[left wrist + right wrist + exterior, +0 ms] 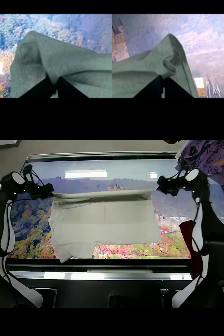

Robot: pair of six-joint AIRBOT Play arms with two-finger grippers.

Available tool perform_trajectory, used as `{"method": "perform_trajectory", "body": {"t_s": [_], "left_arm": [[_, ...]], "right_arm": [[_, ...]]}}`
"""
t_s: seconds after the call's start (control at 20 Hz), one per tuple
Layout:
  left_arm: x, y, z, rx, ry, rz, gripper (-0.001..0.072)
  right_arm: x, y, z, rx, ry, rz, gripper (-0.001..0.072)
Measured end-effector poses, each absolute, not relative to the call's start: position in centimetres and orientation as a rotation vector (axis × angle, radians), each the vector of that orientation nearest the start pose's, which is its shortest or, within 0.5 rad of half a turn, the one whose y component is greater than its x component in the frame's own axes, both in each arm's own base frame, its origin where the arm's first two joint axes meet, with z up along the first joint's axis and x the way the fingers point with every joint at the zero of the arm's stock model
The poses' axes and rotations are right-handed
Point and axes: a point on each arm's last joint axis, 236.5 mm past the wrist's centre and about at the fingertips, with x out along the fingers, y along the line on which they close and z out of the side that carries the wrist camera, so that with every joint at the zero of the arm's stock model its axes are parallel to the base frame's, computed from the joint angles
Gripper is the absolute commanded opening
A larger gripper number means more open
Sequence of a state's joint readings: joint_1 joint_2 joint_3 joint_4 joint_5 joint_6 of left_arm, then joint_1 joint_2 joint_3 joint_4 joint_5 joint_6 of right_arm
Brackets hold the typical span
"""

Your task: Fold the clothes and pants, and hang the long-sleeved shirts on hangers.

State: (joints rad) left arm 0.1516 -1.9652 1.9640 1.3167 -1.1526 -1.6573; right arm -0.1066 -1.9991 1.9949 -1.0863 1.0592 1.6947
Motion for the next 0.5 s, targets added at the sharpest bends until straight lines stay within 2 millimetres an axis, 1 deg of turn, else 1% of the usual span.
{"method": "perform_trajectory", "body": {"t_s": [0.05,0.1,0.15,0.2,0.25,0.3,0.35,0.5], "left_arm": [[57.9,3.3,-2.4,-0.407,1.136,0.043,0.0475],[57.9,3.3,-2.7,-0.437,1.143,0.049,0.0571],[57.7,3.5,-2.6,-0.472,1.155,0.056,0.0572],[57.5,3.6,-2.1,-0.498,1.162,0.052,0.0572],[57.0,4.0,-1.6,-0.527,1.178,0.056,0.0572],[56.3,4.8,-0.8,-0.542,1.191,0.065,0.0572],[55.4,5.9,0.4,-0.558,1.195,0.078,0.0572],[51.4,10.0,3.4,-0.559,1.237,0.138,0.0572]], "right_arm": [[61.1,3.6,-0.7,0.611,1.036,0.101,0.0169],[61.1,3.9,-1.3,0.614,1.043,0.104,0.0241],[61.0,4.1,-1.5,0.620,1.051,0.106,0.0314],[60.7,4.2,-1.5,0.628,1.066,0.107,0.0404],[60.2,4.1,-1.2,0.630,1.083,0.112,0.0421],[59.5,3.7,-0.8,0.622,1.102,0.119,0.0421],[58.5,3.1,-0.1,0.602,1.127,0.133,0.0419],[54.3,0.3,1.7,0.524,1.227,0.190,0.0407]]}}
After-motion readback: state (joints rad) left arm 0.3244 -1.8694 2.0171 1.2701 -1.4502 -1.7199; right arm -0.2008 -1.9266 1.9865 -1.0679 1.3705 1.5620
